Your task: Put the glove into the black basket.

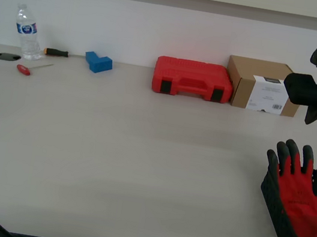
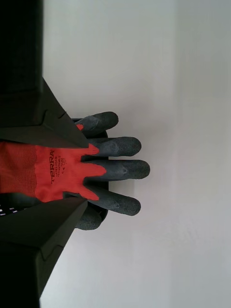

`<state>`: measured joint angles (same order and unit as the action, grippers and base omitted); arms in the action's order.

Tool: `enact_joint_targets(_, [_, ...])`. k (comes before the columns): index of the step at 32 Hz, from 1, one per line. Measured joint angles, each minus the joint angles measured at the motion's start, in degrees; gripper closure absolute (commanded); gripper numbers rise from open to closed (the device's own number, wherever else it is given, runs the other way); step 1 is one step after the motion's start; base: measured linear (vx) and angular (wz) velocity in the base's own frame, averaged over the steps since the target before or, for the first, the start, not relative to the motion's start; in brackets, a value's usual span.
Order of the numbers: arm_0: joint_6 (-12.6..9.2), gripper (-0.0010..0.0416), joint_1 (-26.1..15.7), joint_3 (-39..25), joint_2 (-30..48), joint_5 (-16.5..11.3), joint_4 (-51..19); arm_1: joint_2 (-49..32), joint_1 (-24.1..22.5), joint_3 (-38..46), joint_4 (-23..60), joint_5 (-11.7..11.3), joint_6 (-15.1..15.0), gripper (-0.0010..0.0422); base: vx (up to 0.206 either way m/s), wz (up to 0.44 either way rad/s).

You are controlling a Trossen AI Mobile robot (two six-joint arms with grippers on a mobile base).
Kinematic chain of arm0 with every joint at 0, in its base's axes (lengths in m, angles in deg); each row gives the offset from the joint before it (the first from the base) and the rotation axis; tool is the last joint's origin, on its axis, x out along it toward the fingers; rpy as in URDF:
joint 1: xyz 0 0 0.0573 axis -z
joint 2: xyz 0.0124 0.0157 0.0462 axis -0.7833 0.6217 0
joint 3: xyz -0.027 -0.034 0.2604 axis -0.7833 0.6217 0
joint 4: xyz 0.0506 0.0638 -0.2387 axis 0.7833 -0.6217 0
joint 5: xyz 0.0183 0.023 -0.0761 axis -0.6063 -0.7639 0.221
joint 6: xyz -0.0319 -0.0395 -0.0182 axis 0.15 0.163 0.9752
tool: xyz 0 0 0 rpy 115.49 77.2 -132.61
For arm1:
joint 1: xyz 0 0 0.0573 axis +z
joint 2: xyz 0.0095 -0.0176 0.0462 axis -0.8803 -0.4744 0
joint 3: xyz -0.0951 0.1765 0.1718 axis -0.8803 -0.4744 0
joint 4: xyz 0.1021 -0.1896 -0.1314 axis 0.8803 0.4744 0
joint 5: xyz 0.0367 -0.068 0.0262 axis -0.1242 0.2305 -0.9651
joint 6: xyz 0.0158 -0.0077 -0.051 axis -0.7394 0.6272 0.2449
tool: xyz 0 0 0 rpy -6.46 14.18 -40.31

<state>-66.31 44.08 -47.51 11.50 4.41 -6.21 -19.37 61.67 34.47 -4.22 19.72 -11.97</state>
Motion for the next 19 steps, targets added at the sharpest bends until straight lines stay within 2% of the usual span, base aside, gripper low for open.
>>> enact_joint_targets(19, [0.0, 0.0264, 0.0, 0.0, 0.0, -0.02, 0.04, 0.0, 0.0, 0.0, 0.02, 0.0, 0.0, 0.0412, 0.0, 0.0])
